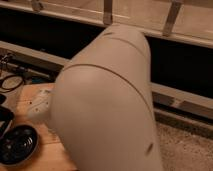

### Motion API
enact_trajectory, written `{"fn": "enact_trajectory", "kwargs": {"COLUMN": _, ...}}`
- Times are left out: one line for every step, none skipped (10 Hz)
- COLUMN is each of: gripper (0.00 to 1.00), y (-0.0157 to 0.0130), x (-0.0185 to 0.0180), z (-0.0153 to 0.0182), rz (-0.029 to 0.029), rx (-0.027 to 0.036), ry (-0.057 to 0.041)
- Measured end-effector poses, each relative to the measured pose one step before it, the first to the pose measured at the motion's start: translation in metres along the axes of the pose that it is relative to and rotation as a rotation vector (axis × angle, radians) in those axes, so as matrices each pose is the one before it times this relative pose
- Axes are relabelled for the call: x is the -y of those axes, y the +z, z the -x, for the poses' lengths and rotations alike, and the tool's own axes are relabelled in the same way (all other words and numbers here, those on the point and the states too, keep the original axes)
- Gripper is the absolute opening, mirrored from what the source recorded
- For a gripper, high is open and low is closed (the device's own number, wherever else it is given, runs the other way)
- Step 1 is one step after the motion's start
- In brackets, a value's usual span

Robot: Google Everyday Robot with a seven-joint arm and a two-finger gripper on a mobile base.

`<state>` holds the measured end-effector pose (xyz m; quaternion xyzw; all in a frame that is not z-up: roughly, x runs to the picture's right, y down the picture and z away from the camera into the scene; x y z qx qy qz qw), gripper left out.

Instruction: Place the bottle in the ceramic bowl

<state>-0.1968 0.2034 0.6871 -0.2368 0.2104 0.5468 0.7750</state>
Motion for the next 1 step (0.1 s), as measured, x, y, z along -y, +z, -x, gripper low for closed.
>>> {"fn": "enact_trajectory", "kwargs": {"gripper": 0.8, "y": -0.02272, "x": 0.00333, "z": 0.00459, "rz": -0.00414, "rx": 0.01721, "ry": 0.0002}}
